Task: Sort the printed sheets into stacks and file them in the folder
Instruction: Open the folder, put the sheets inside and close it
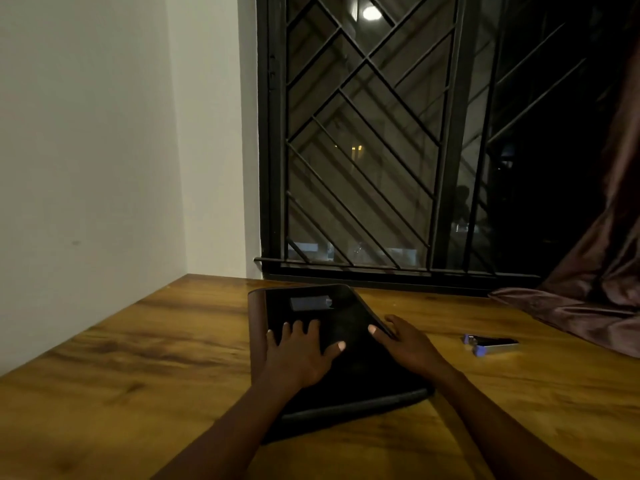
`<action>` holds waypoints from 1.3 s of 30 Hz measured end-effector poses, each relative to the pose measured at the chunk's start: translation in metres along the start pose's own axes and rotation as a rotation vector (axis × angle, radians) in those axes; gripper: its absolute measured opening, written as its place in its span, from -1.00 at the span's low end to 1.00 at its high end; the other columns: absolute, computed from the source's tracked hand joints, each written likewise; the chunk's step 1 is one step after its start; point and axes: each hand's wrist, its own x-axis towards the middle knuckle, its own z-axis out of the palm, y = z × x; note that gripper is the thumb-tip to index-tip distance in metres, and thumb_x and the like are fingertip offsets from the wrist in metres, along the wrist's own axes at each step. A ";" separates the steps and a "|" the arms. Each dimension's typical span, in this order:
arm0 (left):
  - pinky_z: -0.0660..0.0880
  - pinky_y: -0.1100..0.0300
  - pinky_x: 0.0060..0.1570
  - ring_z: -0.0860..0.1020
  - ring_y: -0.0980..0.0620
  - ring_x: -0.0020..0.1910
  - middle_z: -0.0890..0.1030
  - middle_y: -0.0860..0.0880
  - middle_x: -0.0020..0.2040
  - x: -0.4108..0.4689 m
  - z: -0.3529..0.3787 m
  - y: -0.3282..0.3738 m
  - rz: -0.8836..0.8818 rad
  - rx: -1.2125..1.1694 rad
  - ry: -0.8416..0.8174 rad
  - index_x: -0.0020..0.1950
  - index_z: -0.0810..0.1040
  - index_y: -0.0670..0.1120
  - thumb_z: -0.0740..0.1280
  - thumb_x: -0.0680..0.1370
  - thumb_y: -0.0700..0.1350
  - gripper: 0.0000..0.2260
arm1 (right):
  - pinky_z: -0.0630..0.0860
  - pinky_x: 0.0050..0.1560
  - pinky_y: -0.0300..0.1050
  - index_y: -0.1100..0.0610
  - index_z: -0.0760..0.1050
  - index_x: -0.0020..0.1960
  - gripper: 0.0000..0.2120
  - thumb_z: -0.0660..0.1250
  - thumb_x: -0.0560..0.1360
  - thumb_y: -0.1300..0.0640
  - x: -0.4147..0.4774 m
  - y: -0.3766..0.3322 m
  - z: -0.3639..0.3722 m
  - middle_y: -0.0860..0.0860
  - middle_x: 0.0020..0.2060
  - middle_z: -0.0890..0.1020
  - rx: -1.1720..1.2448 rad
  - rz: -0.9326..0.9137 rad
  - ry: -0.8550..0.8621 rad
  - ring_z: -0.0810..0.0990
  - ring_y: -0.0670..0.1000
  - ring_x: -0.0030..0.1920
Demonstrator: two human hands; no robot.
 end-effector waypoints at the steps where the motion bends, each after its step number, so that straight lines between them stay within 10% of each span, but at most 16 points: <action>1: -0.13 -0.21 0.48 0.00 -0.16 0.56 0.09 -0.13 0.57 -0.002 0.002 -0.004 0.005 0.008 0.012 0.57 0.06 0.03 -0.03 0.54 0.38 -0.31 | 0.33 0.04 -0.21 0.09 0.36 0.38 -0.49 0.20 0.55 -0.19 -0.002 -0.003 0.001 0.06 0.32 0.47 0.009 0.010 0.006 0.47 0.06 0.26; 6: -0.05 -0.15 0.50 0.06 -0.06 0.56 0.13 -0.06 0.57 0.003 -0.003 -0.032 0.037 0.080 0.022 0.54 0.15 0.06 -0.05 0.54 0.39 -0.33 | 0.42 -0.10 -0.29 0.04 0.41 0.32 -0.54 0.31 0.50 -0.14 -0.007 -0.017 0.017 0.03 0.26 0.52 0.044 0.017 -0.004 0.52 0.01 0.19; 12: -0.01 -0.08 0.51 0.12 -0.01 0.54 0.15 -0.01 0.57 0.004 -0.025 -0.081 0.112 0.102 -0.048 0.53 0.17 0.12 -0.18 0.35 0.56 -0.13 | 0.39 0.28 -0.09 0.07 0.24 0.47 -0.30 0.36 0.44 -0.19 -0.005 -0.042 0.056 0.08 0.46 0.24 -0.017 0.065 -0.040 0.34 0.10 0.40; 18: 0.14 -0.11 0.46 0.20 -0.08 0.51 0.24 -0.08 0.53 0.013 -0.049 -0.131 0.019 0.150 -0.055 0.50 0.26 0.06 0.14 0.58 0.25 -0.46 | 0.49 0.23 -0.03 0.00 0.29 0.42 -0.27 0.39 0.35 -0.27 0.006 -0.083 0.097 0.04 0.37 0.37 -0.019 0.011 -0.122 0.45 0.06 0.28; 26: 0.49 0.16 0.07 0.52 0.10 0.03 0.56 0.00 0.08 0.011 -0.044 -0.175 -0.211 -0.006 0.304 0.11 0.51 0.01 0.32 0.55 0.03 -0.82 | 0.12 0.50 0.07 0.00 0.18 0.49 -0.34 0.25 0.49 -0.23 0.021 -0.139 0.167 0.09 0.54 -0.13 -0.046 -0.041 -0.034 -0.06 0.17 0.53; 39: 0.54 0.10 0.08 0.57 0.03 0.07 0.60 -0.04 0.14 0.029 -0.060 -0.247 -0.329 -0.015 0.427 0.20 0.56 0.01 0.28 0.58 -0.01 -0.78 | 0.03 0.51 0.11 0.00 0.16 0.51 -0.40 0.19 0.55 -0.18 0.065 -0.193 0.223 0.09 0.55 -0.10 -0.010 -0.060 -0.083 -0.15 0.18 0.53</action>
